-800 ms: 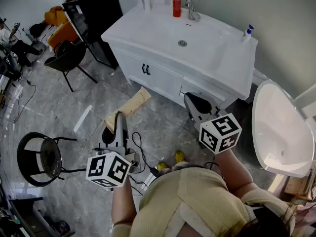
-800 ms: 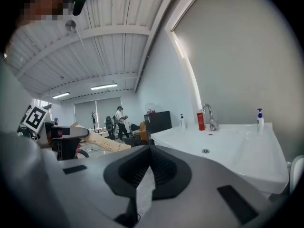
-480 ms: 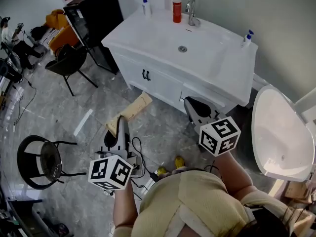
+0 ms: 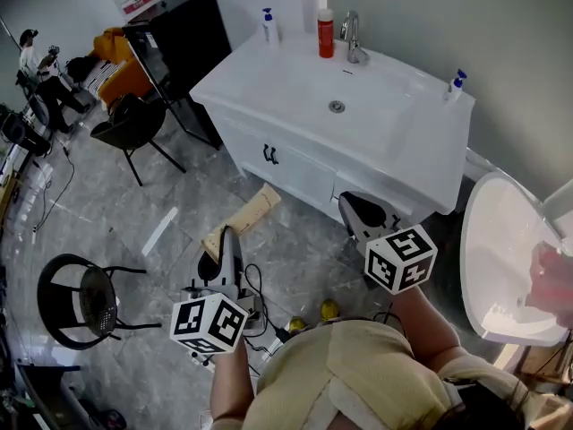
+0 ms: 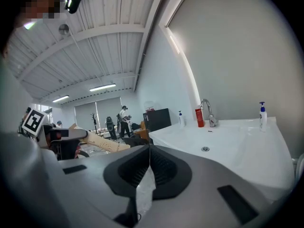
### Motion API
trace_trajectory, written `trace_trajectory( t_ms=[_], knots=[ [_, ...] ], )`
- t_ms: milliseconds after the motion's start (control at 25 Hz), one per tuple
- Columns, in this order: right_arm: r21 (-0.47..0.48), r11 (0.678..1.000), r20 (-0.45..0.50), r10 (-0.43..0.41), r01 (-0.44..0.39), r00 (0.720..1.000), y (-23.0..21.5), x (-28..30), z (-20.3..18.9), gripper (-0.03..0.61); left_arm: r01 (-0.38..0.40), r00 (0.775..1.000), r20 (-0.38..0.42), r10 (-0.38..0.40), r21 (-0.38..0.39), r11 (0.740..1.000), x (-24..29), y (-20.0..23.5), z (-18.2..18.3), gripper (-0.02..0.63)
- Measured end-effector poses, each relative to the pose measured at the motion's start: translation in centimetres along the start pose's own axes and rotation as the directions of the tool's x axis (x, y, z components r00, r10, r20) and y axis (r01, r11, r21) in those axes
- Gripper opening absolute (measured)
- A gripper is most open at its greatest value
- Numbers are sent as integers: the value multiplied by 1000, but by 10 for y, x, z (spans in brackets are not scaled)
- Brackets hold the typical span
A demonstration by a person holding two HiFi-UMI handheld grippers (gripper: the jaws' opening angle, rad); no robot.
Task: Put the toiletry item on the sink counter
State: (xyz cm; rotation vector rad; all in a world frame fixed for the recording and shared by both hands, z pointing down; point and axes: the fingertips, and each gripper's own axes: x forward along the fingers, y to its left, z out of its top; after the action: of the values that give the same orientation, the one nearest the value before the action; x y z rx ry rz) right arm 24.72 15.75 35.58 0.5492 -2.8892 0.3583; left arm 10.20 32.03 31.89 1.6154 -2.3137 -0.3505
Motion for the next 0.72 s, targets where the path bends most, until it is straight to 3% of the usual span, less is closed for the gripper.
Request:
trace_trajectory(
  t_ms=[720],
  knots=[
    [6, 998, -52, 64, -64, 997, -30, 24, -10, 28, -55, 998, 4, 55, -12, 998, 30, -8, -13, 86]
  ],
)
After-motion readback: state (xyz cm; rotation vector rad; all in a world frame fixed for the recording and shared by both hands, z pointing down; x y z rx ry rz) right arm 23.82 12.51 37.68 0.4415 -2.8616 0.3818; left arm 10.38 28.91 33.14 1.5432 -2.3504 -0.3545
